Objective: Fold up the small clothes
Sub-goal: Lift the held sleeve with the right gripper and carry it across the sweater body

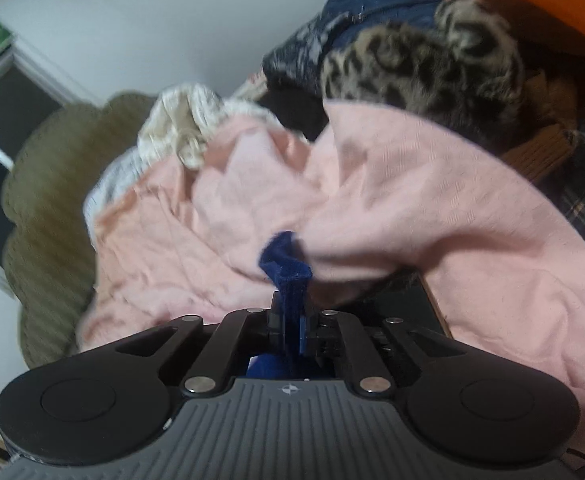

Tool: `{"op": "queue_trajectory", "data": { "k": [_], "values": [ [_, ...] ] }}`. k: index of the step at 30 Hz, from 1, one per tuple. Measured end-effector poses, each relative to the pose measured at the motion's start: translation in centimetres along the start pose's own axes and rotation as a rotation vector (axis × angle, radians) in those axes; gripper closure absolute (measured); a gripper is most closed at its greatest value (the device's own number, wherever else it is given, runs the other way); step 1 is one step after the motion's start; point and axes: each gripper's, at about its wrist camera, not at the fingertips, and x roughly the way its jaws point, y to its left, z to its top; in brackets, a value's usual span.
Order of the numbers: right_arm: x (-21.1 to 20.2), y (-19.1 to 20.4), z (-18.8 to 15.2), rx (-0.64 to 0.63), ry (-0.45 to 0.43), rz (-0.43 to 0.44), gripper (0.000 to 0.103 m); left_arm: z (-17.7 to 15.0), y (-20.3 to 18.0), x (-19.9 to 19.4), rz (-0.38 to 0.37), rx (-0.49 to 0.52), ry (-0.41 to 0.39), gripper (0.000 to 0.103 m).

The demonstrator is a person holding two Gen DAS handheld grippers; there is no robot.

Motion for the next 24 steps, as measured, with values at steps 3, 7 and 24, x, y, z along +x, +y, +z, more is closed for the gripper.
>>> {"op": "queue_trajectory", "data": {
  "k": [3,7,24],
  "values": [
    [-1.7,0.7,1.2,-0.013,-0.072,0.012,0.093,0.1,0.3,0.0,-0.003,-0.013,0.001,0.002],
    [-4.6,3.0,2.4,-0.053,-0.162,0.019,0.093,-0.1,1.0,0.2,0.013,-0.023,-0.001,0.002],
    [-7.2,26.7,-18.7,-0.564,-0.046,0.408,0.093,-0.8,5.3,2.4,0.058,-0.099,0.007,0.002]
  ]
}}
